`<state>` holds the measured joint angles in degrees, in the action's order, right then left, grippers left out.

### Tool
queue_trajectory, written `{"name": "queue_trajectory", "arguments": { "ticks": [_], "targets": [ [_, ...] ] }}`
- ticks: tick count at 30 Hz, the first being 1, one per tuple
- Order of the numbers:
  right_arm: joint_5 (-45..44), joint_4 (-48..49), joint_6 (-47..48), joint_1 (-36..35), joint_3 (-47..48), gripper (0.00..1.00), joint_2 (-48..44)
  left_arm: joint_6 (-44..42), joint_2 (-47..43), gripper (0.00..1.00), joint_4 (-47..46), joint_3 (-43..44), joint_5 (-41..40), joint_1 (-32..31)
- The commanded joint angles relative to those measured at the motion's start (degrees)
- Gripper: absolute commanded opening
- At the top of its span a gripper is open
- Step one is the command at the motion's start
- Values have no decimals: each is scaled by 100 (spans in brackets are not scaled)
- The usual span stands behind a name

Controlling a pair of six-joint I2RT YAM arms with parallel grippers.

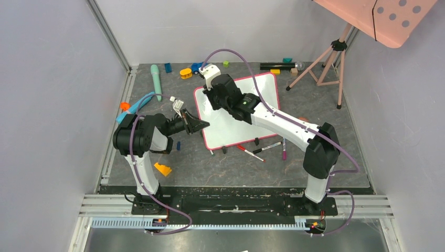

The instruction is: Write a sentence on the whiteboard

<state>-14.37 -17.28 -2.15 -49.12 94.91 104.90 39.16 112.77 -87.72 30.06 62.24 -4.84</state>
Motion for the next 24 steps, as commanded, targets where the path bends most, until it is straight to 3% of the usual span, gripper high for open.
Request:
{"name": "queue_trajectory", "arguments": {
  "ticks": [1,24],
  "targets": [
    [-50,42,-31,31,-59,0,-99,-1560,420,4,-149,-108,-234,35],
    [285,-14,-182,26,-615,0,-411,-1562,416,4,-150,-124,-245,34]
  ]
}}
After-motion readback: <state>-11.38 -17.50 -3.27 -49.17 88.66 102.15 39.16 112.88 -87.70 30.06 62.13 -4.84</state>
